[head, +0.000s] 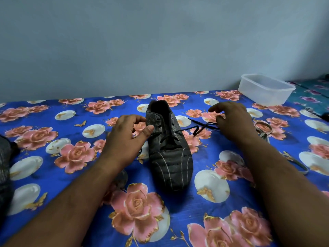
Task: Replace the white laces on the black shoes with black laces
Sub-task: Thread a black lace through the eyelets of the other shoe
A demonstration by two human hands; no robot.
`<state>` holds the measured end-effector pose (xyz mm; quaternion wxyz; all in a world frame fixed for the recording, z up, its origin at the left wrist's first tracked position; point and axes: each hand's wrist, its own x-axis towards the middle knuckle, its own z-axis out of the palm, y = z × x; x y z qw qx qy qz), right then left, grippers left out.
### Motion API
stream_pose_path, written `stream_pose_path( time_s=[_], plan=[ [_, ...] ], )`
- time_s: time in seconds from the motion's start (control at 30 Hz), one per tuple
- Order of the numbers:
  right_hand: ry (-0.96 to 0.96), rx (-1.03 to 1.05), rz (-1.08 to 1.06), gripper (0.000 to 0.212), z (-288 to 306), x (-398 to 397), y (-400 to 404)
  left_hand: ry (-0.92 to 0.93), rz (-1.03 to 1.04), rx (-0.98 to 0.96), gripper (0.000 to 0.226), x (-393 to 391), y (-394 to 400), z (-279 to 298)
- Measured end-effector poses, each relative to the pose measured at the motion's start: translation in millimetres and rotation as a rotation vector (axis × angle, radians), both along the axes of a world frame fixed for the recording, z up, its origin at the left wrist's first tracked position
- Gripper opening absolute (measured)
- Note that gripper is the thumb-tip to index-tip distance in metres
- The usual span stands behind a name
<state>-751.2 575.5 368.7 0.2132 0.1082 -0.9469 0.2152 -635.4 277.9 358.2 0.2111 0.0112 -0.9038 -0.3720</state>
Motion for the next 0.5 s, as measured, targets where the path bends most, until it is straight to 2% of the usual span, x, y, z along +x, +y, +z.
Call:
stream_pose_path(
  time_s=[0.1,0.17,0.27,0.37,0.5],
  plan=[
    [-0.026,0.011,-0.049,0.025,-4,0,-5,-0.020,0.043,0.021,0.064,2,14,2],
    [-0.104,0.073,-0.047,0.027,-7,1,-15,-0.036,0.059,0.044,0.073,2,23,2],
    [-0.210,0.224,-0.047,0.041,-12,1,-31,-0.096,0.093,0.042,0.079,2,33,5],
    [-0.229,0.328,-0.051,0.042,-21,1,-42,-0.121,0.123,0.031,0.076,2,35,6],
    [-0.217,0.227,-0.085,0.027,-20,2,-44,-0.152,0.121,0.078,0.086,4,39,9]
  ],
)
